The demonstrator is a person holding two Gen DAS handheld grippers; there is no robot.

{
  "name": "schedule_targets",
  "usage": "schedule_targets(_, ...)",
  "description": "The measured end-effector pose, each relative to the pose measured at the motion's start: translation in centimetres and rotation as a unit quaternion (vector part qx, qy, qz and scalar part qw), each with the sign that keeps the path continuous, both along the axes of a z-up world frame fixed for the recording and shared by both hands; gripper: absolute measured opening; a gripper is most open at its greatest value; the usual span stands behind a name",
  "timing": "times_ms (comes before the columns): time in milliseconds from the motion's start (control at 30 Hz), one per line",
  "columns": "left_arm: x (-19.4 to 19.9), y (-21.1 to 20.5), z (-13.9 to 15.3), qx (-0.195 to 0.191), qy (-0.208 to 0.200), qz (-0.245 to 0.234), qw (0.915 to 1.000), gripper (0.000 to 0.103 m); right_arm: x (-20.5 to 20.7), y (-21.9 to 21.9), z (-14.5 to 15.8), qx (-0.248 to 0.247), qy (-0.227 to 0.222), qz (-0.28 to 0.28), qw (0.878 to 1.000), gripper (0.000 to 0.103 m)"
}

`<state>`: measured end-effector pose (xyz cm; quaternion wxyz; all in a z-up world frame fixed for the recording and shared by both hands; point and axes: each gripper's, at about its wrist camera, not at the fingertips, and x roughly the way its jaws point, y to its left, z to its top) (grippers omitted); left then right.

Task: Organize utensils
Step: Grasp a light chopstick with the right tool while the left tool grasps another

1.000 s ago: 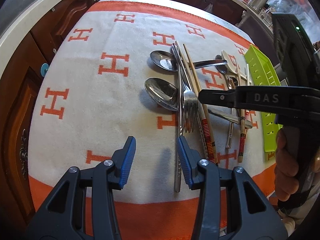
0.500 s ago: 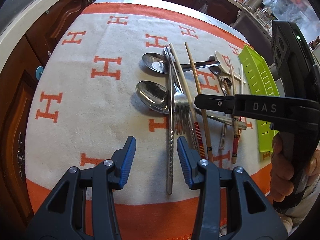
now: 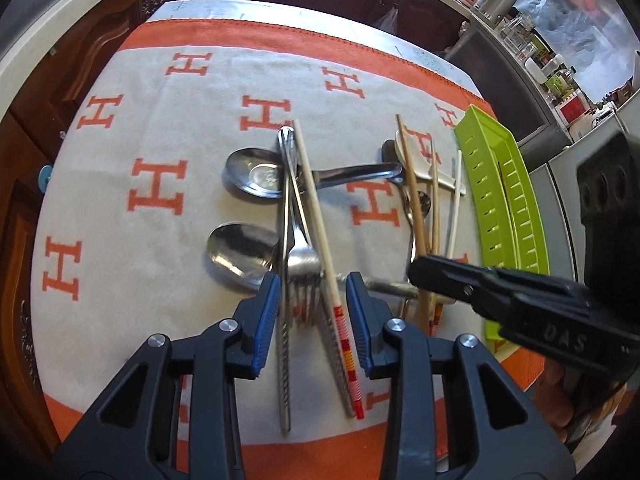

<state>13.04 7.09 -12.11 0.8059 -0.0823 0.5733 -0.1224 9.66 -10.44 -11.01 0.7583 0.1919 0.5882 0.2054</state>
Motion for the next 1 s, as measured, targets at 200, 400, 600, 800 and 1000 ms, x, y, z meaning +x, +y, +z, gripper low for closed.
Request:
schedule_targets(200,2.1,-0.6,-0.6,-0.007,0.025,0.005,0.9996,0.026,-0.3,-1.8,0.9,0.014,-0.003,-0.012,1.000,0.006)
schedule_targets(400,3.7,-1.0,-1.0,-0.015,0.051,0.005,0.9986,0.022,-0.5,-3.4,0.6,0.027,0.004,-0.030,0.999,0.006)
schedule_targets(600,5.0,-1.9,-1.2,-0.007,0.060,0.005,0.9982,0.016,-0.6,-4.6,0.3,0.040,0.008,-0.042,0.998,0.006)
schedule_targets(800,5.7,-3.0,-1.8,0.001,0.069,0.004,0.9976,0.012,-0.8,-5.6,0.3,0.048,0.006,-0.048,0.998,0.006)
schedule_targets(1000,6.1,-3.6,-2.2,0.023,0.069,0.009,0.9973,0.012,-1.1,-6.1,0.2,0.052,0.006,-0.051,0.997,0.006)
